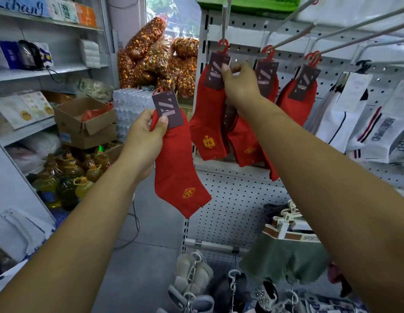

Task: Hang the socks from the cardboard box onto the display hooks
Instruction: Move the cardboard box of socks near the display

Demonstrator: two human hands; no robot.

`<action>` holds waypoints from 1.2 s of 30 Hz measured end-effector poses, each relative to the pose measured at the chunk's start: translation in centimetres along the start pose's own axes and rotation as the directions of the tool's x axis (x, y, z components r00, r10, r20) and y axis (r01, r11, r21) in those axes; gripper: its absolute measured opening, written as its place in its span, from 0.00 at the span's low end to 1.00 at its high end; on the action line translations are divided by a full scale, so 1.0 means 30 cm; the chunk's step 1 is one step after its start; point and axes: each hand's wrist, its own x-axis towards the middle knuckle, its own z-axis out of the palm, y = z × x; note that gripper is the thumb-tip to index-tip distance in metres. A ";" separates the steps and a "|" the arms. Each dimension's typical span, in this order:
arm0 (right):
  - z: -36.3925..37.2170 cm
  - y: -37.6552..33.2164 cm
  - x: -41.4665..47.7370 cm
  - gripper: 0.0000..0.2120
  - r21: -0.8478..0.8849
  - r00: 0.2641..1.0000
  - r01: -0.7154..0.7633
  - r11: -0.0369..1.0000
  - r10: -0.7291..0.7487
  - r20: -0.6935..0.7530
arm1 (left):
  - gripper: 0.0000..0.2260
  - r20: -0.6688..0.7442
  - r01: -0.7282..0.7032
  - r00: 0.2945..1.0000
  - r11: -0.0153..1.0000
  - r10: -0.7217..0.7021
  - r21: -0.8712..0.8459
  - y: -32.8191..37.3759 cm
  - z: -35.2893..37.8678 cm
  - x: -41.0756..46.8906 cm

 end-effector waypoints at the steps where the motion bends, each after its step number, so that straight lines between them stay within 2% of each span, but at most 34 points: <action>1: -0.012 0.004 -0.021 0.11 -0.011 1.000 0.001 1.000 -0.001 0.002 | 0.07 0.005 0.004 1.000 1.000 -0.004 0.000 0.000 0.005 -0.002; 5: -0.071 0.042 -0.187 0.17 -0.043 0.999 -0.029 0.999 0.030 0.014 | 0.08 0.035 0.015 0.999 1.000 -0.014 -0.019 0.001 0.034 -0.015; 10: -0.122 0.142 -0.486 0.12 0.176 0.961 -0.175 0.969 0.130 0.243 | 0.08 0.155 0.014 0.988 0.999 -0.007 -0.048 -0.002 0.127 -0.069; 12: -0.140 0.172 -0.560 0.12 0.231 0.952 -0.200 0.952 0.133 0.277 | 0.08 0.205 0.061 0.978 0.996 -0.048 -0.061 -0.008 0.174 -0.099; 15: -0.186 0.193 -0.609 0.10 0.330 0.964 -0.211 0.920 0.141 0.223 | 0.07 0.252 0.110 0.964 0.991 -0.087 -0.077 -0.017 0.238 -0.141; 19: -0.245 0.205 -0.625 0.09 0.335 0.985 -0.160 0.928 0.126 0.118 | 0.07 0.269 0.137 0.957 0.987 -0.109 -0.087 -0.011 0.304 -0.181; 25: -0.306 0.206 -0.608 0.05 0.303 0.997 -0.080 0.950 0.069 0.044 | 0.07 0.285 0.024 0.958 0.998 -0.038 0.052 0.035 0.336 -0.201; 29: -0.355 0.179 -0.551 0.05 0.331 0.996 -0.059 0.942 0.080 -0.049 | 0.06 0.159 -0.042 0.987 0.996 0.028 0.083 0.098 0.345 -0.161; 33: -0.399 0.125 -0.478 0.05 0.320 0.991 -0.032 0.947 0.070 -0.111 | 0.21 0.042 -0.156 0.988 0.975 0.151 0.160 0.174 0.337 -0.081; 36: -0.413 0.089 -0.414 0.05 0.293 0.991 -0.016 0.956 0.054 -0.123 | 0.24 0.042 -0.278 0.960 0.939 0.276 0.200 0.232 0.346 -0.027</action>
